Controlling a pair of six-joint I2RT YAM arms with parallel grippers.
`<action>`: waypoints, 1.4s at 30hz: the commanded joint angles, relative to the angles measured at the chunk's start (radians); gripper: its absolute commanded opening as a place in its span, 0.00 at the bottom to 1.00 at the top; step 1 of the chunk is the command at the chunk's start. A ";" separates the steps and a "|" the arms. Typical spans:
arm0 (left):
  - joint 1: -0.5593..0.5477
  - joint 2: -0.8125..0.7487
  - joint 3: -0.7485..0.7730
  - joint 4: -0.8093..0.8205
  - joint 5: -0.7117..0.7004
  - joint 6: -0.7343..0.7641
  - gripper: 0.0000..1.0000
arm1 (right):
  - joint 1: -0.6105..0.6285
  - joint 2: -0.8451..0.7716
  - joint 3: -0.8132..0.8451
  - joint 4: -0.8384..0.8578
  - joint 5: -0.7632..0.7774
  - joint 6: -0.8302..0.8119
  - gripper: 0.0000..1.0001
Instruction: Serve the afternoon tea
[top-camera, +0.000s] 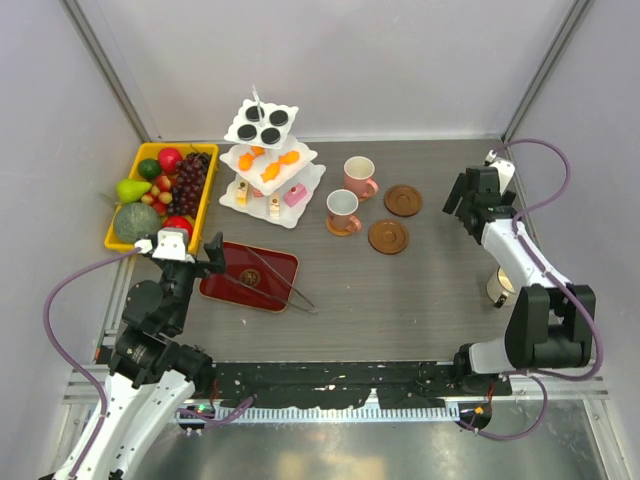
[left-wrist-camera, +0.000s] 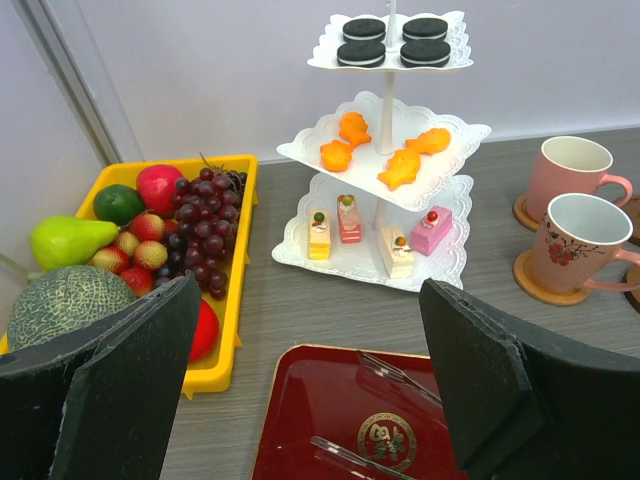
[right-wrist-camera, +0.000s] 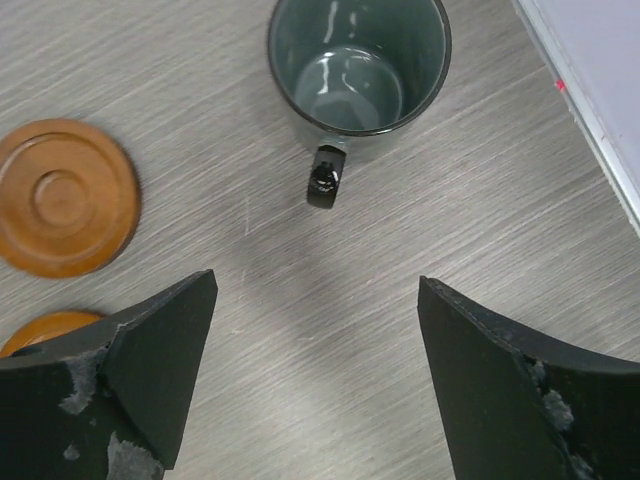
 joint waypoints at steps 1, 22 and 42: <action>-0.004 -0.008 0.002 0.061 -0.003 0.005 0.99 | -0.064 0.096 0.028 0.084 -0.014 0.055 0.85; -0.004 -0.003 0.001 0.061 0.000 0.010 0.99 | -0.155 0.475 0.257 0.096 -0.130 0.056 0.33; -0.004 0.001 -0.001 0.063 0.004 0.010 0.99 | -0.027 0.268 0.231 0.203 -0.314 -0.291 0.05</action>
